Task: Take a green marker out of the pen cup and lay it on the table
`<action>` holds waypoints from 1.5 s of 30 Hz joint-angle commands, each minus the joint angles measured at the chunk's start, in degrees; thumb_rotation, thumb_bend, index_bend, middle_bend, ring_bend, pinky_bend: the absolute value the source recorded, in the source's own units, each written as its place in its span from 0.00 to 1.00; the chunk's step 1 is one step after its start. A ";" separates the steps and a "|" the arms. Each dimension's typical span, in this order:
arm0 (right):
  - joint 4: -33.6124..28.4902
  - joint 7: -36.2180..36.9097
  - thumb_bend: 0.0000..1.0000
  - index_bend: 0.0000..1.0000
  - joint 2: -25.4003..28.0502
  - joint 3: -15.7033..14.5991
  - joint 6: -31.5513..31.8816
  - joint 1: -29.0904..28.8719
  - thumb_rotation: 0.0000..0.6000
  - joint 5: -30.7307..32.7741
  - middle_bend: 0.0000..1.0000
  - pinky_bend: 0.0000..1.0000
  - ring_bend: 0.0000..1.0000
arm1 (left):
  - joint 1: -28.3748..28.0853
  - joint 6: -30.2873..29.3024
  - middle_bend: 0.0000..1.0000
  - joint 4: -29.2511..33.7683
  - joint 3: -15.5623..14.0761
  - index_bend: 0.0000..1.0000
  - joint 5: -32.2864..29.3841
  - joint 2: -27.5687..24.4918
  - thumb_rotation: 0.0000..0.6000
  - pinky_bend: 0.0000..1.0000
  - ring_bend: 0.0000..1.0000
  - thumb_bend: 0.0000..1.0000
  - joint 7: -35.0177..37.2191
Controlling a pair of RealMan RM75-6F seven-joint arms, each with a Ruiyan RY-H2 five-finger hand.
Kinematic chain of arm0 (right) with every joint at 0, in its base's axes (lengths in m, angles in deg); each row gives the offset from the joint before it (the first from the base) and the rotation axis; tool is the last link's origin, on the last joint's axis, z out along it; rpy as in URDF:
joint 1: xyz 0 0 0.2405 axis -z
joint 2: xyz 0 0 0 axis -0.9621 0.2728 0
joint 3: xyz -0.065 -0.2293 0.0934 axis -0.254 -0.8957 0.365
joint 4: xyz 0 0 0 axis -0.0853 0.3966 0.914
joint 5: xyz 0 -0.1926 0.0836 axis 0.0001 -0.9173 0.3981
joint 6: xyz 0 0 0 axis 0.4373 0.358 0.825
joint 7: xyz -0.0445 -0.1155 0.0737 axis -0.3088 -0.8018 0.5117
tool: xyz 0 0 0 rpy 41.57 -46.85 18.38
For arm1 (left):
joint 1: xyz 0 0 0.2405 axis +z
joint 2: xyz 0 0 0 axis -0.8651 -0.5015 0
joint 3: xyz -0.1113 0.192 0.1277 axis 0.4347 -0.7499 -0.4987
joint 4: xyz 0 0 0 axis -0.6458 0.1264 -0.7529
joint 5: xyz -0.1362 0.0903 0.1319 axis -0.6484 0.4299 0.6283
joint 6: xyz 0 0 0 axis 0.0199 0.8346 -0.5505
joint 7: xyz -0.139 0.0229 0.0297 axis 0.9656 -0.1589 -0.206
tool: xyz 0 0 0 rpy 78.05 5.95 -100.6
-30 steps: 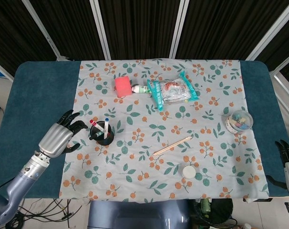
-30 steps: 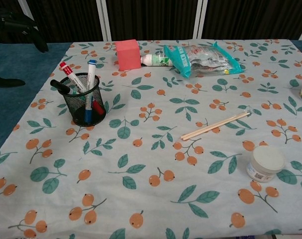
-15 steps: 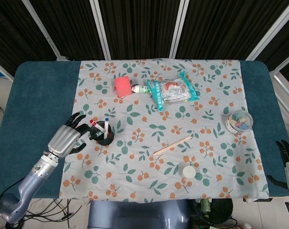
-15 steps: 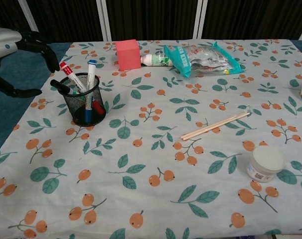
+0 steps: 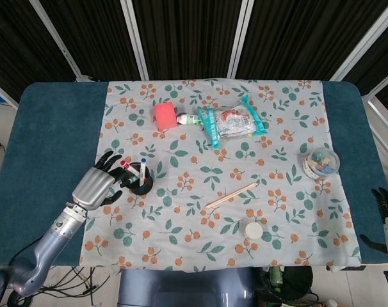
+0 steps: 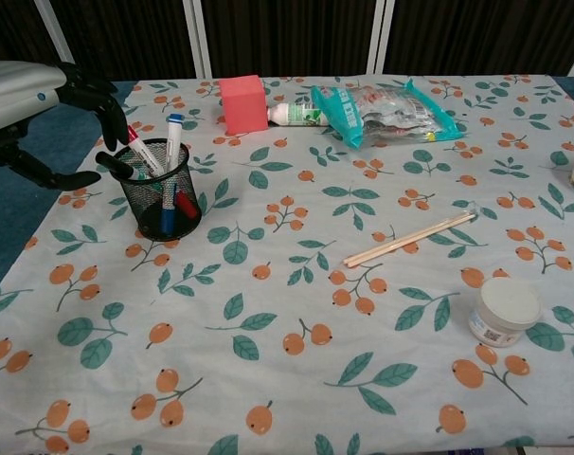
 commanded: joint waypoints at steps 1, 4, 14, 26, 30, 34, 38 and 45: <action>0.00 0.01 0.05 0.08 0.01 0.01 -0.03 0.00 1.00 0.04 0.09 0.17 0.14 | -0.22 0.07 0.43 -0.57 0.02 0.40 -0.15 0.33 1.00 0.07 0.10 0.29 -0.44; 0.08 -0.06 0.05 0.08 -0.02 0.00 -0.16 -0.03 1.00 0.11 0.09 0.17 0.14 | -0.34 0.03 0.45 -0.76 0.11 0.41 -0.48 0.69 1.00 0.07 0.10 0.29 -0.38; 0.15 -0.07 0.05 0.08 -0.10 0.00 -0.55 -0.13 1.00 0.32 0.09 0.17 0.14 | -0.83 0.08 0.47 -1.29 -0.17 0.45 -0.54 1.70 1.00 0.09 0.12 0.29 -0.90; 0.33 0.17 0.05 0.08 -0.03 0.06 -0.68 -0.14 1.00 0.50 0.09 0.17 0.14 | -1.13 -0.31 0.50 -1.74 -0.04 0.48 -0.99 2.32 1.00 0.09 0.13 0.30 -1.18; 0.30 0.23 0.05 0.08 0.01 0.08 -0.62 -0.10 1.00 0.53 0.09 0.17 0.14 | -1.23 -0.21 0.50 -1.94 -0.12 0.48 -1.18 2.51 1.00 0.09 0.13 0.30 -1.48; 0.25 0.14 0.05 0.08 0.00 0.04 -0.74 -0.14 1.00 0.51 0.09 0.17 0.14 | -1.39 -0.27 0.51 -2.04 -0.14 0.49 -1.12 2.72 1.00 0.09 0.14 0.30 -1.67; 0.29 0.12 0.05 0.08 -0.02 0.01 -0.87 -0.19 1.00 0.52 0.09 0.17 0.14 | -1.61 -0.41 0.52 -2.00 0.01 0.51 -1.12 2.92 1.00 0.10 0.15 0.30 -2.12; 0.28 0.20 0.05 0.08 0.05 -0.05 -1.08 -0.22 1.00 0.56 0.09 0.17 0.14 | -1.66 -0.59 0.54 -2.00 0.25 0.53 -1.73 3.12 1.00 0.10 0.16 0.32 -3.01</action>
